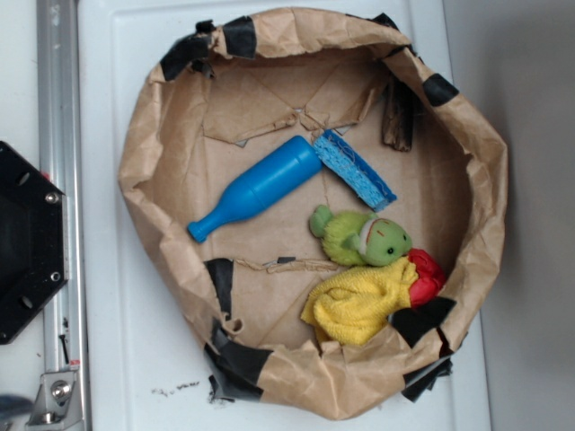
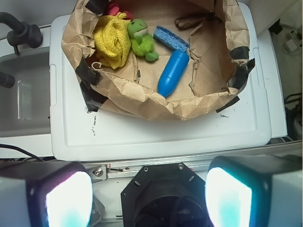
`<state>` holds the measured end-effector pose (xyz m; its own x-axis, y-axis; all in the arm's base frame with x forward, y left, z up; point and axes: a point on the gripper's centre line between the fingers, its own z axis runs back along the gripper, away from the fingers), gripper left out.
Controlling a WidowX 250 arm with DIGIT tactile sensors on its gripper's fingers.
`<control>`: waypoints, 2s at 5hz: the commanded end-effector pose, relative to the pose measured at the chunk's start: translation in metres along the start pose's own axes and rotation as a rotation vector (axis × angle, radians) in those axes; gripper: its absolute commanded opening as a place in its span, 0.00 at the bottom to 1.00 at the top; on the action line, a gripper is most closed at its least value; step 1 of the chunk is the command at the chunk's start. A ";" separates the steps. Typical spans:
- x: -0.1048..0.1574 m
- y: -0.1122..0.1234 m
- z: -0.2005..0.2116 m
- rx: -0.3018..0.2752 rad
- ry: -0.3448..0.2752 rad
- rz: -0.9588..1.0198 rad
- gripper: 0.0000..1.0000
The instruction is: Grab the blue bottle.
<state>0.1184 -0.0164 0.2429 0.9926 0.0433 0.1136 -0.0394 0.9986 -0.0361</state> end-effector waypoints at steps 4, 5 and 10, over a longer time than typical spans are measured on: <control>0.122 0.056 -0.114 -0.025 -0.151 0.105 1.00; 0.131 0.064 -0.166 -0.046 -0.156 0.081 1.00; 0.151 0.059 -0.136 -0.018 -0.087 -0.089 0.00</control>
<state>0.2773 0.0503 0.1041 0.9911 -0.0295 0.1297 0.0376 0.9974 -0.0607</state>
